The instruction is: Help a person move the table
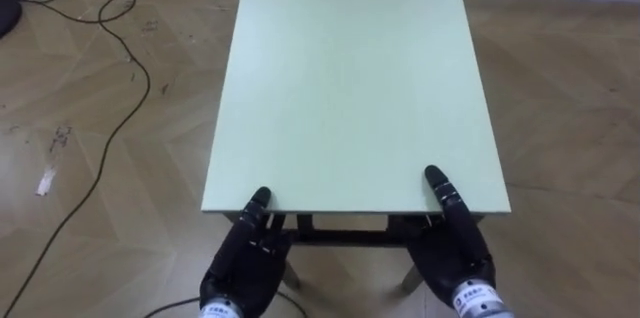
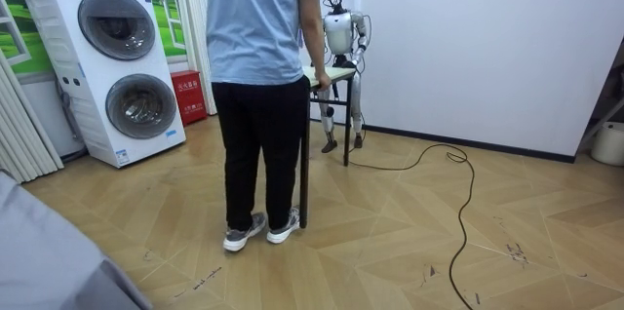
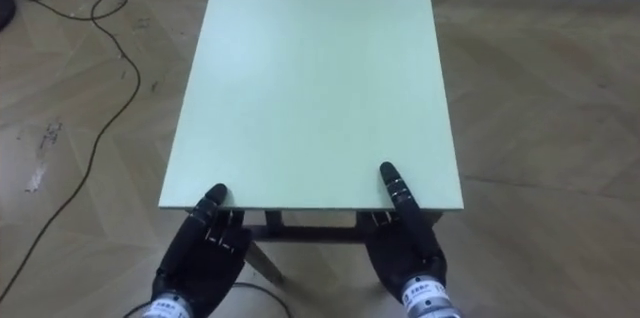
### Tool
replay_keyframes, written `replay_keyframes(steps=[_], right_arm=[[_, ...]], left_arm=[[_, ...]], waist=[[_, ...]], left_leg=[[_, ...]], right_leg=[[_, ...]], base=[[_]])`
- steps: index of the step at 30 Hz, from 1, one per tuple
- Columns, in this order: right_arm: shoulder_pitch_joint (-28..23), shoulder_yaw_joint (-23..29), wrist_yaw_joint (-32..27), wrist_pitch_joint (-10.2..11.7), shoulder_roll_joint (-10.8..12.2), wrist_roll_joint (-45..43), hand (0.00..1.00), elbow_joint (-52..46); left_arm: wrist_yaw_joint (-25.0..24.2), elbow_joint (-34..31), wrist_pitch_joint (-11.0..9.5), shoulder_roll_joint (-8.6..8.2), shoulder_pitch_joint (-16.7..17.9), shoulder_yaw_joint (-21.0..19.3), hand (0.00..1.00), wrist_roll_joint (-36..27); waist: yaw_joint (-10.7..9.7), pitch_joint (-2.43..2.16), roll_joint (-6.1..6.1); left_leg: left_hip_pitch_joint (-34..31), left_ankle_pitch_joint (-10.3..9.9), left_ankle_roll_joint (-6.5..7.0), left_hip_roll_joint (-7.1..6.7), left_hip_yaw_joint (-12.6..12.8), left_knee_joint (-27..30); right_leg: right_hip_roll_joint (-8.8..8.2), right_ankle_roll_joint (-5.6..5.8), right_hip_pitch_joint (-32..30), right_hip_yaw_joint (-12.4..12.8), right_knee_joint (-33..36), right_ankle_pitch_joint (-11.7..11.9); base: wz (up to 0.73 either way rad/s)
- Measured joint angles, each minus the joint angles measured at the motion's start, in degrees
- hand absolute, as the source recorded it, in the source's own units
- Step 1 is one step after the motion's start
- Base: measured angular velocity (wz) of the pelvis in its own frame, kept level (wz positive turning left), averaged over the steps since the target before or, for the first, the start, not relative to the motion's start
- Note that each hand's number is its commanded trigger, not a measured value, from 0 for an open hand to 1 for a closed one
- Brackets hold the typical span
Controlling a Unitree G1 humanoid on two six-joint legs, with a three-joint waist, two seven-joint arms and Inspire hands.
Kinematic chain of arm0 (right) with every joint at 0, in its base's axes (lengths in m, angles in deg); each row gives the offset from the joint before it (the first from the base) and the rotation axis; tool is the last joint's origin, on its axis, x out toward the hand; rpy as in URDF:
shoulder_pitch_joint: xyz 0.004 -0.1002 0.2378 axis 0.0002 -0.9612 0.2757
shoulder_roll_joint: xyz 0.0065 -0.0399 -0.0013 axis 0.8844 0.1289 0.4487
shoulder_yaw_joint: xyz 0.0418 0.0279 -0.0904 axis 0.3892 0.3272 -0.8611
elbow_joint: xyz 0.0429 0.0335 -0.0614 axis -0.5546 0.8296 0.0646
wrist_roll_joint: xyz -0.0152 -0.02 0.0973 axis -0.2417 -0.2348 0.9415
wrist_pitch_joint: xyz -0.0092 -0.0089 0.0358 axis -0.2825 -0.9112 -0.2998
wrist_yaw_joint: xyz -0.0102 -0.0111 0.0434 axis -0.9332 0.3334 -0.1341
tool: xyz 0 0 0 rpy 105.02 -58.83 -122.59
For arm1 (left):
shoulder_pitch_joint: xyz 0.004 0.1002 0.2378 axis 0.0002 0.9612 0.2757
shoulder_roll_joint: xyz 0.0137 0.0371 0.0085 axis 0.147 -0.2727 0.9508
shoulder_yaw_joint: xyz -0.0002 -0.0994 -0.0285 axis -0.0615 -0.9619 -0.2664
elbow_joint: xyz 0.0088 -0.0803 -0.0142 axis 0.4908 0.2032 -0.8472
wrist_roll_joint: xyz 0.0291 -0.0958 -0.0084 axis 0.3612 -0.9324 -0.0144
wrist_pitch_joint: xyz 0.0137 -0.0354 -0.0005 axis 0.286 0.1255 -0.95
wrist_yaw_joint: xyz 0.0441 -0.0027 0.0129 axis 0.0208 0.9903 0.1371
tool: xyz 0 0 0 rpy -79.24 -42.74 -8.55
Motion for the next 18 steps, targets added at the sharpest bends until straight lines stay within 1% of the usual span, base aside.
replay_keyframes(steps=[1,3,4,5,6,7,10,11,12,13,14,15,16,17,18], right_arm=[[0.0,0.0,-0.2,0.0,0.1,-0.1,1.00,0.0],[-0.3,-0.2,-0.4,0.1,0.1,-0.3,1.00,0.0],[-0.5,-0.4,-0.6,0.3,0.0,-0.5,1.00,0.0],[-0.7,-0.5,-0.6,0.5,0.0,-0.6,1.00,0.0],[-1.0,-0.7,-0.7,0.8,0.0,-0.7,1.00,0.0],[-1.0,-0.8,-0.8,0.8,0.2,-0.9,1.00,0.0],[-1.1,-0.8,-1.4,0.8,0.4,-1.2,1.00,0.0],[-1.1,-1.0,-1.8,0.9,0.4,-1.2,1.00,0.0],[-1.1,-1.0,-2.3,1.0,0.4,-1.2,1.00,0.0],[-0.5,-0.5,-2.9,1.2,0.6,-1.0,1.00,-0.1],[-0.1,-0.3,-3.1,1.3,0.7,-0.8,1.00,-0.1],[-0.2,0.3,-3.4,1.3,1.2,-0.4,1.00,-0.1],[-0.9,0.9,-3.4,1.9,2.0,0.2,1.00,-0.1],[-1.0,1.4,-3.5,1.9,2.1,0.4,1.00,-0.1],[-1.4,1.4,-3.7,2.0,2.6,0.7,1.00,-0.1]], left_arm=[[0.3,0.0,0.0,0.07,0.0,0.0,1.00,-0.1],[1.0,0.1,0.0,0.54,0.0,0.4,1.00,-0.7],[1.2,0.5,-0.2,0.73,0.0,0.8,1.00,-0.7],[1.2,0.7,-0.4,0.77,0.0,1.1,1.00,-0.7],[1.2,1.0,-0.4,0.75,0.0,1.1,1.00,-0.8],[1.2,1.1,-0.5,0.85,0.0,1.1,1.00,-0.8],[1.8,1.2,-0.5,0.85,0.0,1.2,1.00,-0.9],[1.8,1.8,-0.5,0.52,-0.5,1.2,1.00,-0.9],[2.2,2.2,-0.5,0.51,-1.2,1.4,1.00,-0.9],[2.8,2.3,-0.5,0.36,-2.1,1.4,1.00,-1.0],[3.2,2.5,-0.5,0.29,-2.9,1.4,1.00,-1.2],[4.1,2.8,-0.5,0.16,-4.4,2.0,1.00,-1.2],[4.8,3.3,-0.5,-0.07,-5.8,2.5,1.00,-0.9],[4.8,3.3,-0.6,-0.10,-6.0,2.5,1.00,-0.9],[4.7,3.3,-0.9,-0.09,-6.0,2.5,1.00,-0.9]], waist=[[-0.1,0.00,-0.01],[-0.1,0.02,-0.07],[-0.1,0.01,-0.07],[-0.1,0.02,-0.08],[0.3,0.03,-0.31],[0.7,0.06,-0.77],[-0.1,0.00,-1.27],[-0.1,0.08,-1.44],[-0.8,-0.10,-1.83],[-0.9,-0.21,-1.97],[-0.9,-0.20,-1.87],[-1.4,-0.20,-1.91],[-1.9,-0.20,-2.62],[-2.3,-0.21,-3.12],[-2.2,-0.50,-3.84]], left_leg=[[0.1,0.2,0.14,-0.23,0.0,-0.1],[0.3,0.7,0.78,-1.25,-0.1,-0.4],[0.5,0.9,1.06,-1.77,-0.1,-0.5],[0.6,1.0,1.22,-2.00,-0.1,-0.5],[0.8,1.1,1.48,-2.57,0.2,-0.5],[0.7,1.3,1.89,-3.24,0.8,-0.4],[-0.2,1.4,2.84,-4.41,0.8,0.9],[-0.7,1.6,3.75,-5.21,1.0,1.3],[-1.6,2.1,4.82,-6.06,1.0,1.5],[-3.1,2.4,5.99,-6.26,1.5,2.1],[-4.0,2.7,6.52,-6.21,2.0,2.4],[-5.2,3.0,7.05,-5.91,3.2,3.5],[-5.4,3.5,7.51,-6.02,5.0,3.6],[-5.5,3.6,7.73,-6.21,5.8,3.7],[-5.6,3.8,7.97,-6.77,6.4,3.8]], right_leg=[[-0.20,0.07,0.0,0.0,-0.1,0.2],[-1.00,0.37,-0.1,0.5,0.0,0.8],[-1.37,0.56,-0.1,0.9,0.1,1.2],[-1.52,0.71,-0.1,1.2,0.1,1.4],[-1.83,0.89,-0.3,1.8,0.3,1.7],[-2.51,1.02,-0.9,2.3,1.1,1.9],[-3.63,1.55,-1.1,2.7,1.5,3.3],[-4.51,1.97,-1.1,2.9,1.5,4.2],[-5.48,2.79,-1.7,3.5,1.6,5.2],[-5.38,4.71,-2.6,5.5,1.0,6.9],[-5.53,6.07,-3.3,7.0,1.9,7.4],[-7.50,7.35,-4.2,8.3,8.8,4.3],[-10.56,8.74,-3.7,8.1,17.9,0.0],[-12.00,9.38,-3.1,8.3,21.9,-1.5],[-13.67,10.04,-1.0,9.8,27.5,-3.2]], base=[[-0.04],[-0.03],[-0.08],[-0.14],[-0.20],[-0.19],[-0.03],[0.08],[0.07],[0.07],[0.23],[0.53],[0.63],[0.41],[-0.12]])
